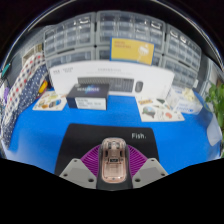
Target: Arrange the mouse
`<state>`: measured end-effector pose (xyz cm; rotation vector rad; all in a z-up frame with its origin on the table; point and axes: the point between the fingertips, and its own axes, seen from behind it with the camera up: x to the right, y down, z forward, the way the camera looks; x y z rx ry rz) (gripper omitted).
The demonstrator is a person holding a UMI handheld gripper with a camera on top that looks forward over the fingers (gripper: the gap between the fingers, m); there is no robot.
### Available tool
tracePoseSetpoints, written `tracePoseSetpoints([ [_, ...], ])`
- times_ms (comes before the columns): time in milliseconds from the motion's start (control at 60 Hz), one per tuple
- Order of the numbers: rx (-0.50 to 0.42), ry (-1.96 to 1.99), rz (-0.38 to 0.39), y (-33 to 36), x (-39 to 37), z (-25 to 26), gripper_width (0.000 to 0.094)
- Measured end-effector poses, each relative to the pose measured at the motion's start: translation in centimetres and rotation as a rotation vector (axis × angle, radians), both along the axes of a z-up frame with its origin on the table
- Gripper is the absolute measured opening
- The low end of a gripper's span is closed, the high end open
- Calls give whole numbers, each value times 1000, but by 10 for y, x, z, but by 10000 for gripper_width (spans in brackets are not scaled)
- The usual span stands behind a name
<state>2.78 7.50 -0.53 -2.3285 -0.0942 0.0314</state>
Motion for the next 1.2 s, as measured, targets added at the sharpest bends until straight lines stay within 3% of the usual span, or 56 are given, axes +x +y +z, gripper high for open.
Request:
tracePoseSetpoints([
  [217, 31, 15, -4, 1, 1, -7, 355],
  [350, 23, 24, -26, 1, 4, -6, 473],
  [367, 18, 25, -33, 0, 5, -6, 514],
  [383, 12, 23, -42, 0, 7, -6, 621],
  [450, 9, 11, -67, -2, 13, 2, 811],
  [867, 250, 65, -85, -79, -3, 201, 832],
  [1200, 289, 77, -47, -190, 4, 248, 833],
])
